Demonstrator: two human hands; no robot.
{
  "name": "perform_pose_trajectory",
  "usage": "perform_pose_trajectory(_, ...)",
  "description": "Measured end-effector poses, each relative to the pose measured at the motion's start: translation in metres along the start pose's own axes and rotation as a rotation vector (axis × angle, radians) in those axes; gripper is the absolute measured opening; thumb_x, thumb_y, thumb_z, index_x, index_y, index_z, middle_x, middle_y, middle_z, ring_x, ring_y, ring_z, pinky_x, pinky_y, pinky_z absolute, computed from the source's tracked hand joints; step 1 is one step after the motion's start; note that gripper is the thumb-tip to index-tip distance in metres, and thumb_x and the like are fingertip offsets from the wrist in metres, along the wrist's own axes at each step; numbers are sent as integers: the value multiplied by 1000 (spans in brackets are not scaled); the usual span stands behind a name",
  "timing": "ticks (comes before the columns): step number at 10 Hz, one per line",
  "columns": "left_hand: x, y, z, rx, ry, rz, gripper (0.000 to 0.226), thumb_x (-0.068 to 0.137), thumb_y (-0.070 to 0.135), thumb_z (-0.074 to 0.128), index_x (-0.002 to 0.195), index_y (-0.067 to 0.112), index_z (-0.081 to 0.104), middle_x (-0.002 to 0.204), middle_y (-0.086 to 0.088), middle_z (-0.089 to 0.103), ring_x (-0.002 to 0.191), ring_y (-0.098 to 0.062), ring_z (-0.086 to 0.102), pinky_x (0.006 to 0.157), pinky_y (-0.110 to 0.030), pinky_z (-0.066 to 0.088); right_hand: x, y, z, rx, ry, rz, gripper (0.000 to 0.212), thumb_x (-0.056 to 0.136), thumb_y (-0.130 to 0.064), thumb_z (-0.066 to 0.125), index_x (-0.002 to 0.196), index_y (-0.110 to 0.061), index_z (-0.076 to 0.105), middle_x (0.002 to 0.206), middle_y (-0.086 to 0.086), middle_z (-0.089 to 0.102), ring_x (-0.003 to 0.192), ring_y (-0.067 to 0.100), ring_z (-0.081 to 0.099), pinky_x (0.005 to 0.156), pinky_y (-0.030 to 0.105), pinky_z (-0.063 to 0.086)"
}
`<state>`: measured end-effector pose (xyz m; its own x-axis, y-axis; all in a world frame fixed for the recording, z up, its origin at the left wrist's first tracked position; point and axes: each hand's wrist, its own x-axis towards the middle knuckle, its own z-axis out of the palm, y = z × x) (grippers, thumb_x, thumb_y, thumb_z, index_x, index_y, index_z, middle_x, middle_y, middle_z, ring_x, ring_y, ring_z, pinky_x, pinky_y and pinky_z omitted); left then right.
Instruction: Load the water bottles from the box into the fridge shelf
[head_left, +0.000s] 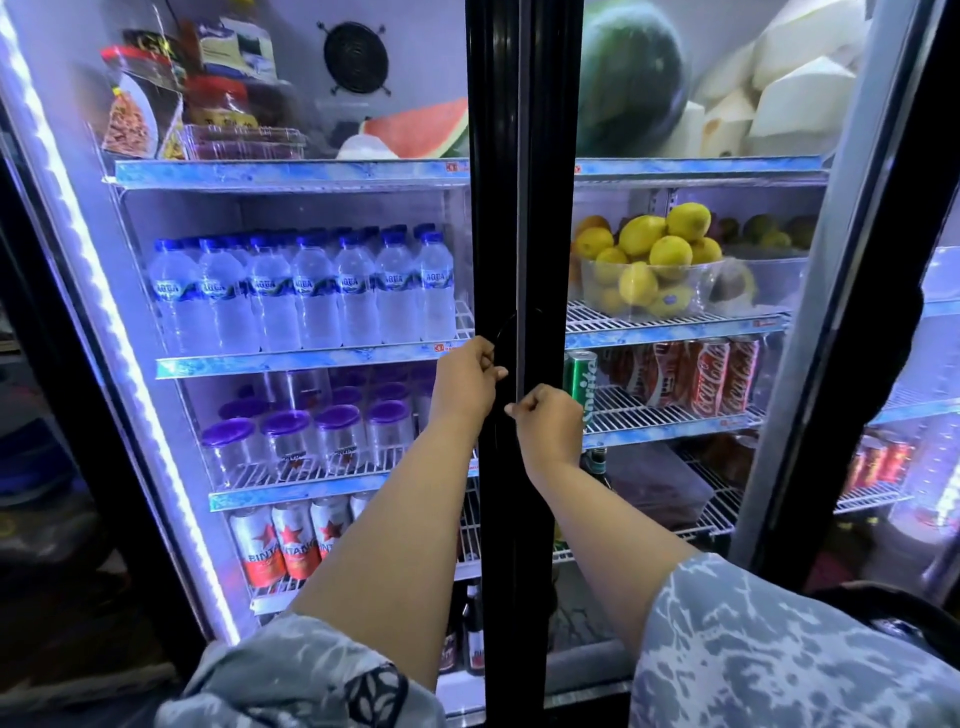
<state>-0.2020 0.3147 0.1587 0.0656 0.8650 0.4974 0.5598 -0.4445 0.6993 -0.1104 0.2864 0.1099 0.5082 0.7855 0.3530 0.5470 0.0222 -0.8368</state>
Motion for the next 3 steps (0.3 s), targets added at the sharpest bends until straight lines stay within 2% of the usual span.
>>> perform_pose_trajectory(1,-5,3,-4,-14,-1,-16,14,89,-2,54,93,11,58,65,6,51,57,6,47,51,-1,36,0,-2,-4,-26,-16,-13,30,86,-18,71,64,-9,52,56,-3,47,60,18,50,56,28,38)
perform_pose_trajectory(2,-14,-6,-10,18,-20,-28,22,86,-2,50,94,11,65,82,-2,67,74,-10,59,66,-17,45,-3,-7,-8,-28,-46,-52,25,85,-18,71,68,-7,56,64,2,54,63,19,51,58,28,37)
perform_pose_trajectory(3,-30,-16,-25,90,17,-34,16,85,4,57,91,14,69,86,1,66,80,-14,60,73,-27,48,-15,-10,-15,-35,-74,-80,20,89,-22,67,75,-7,66,72,1,61,64,18,54,57,27,38)
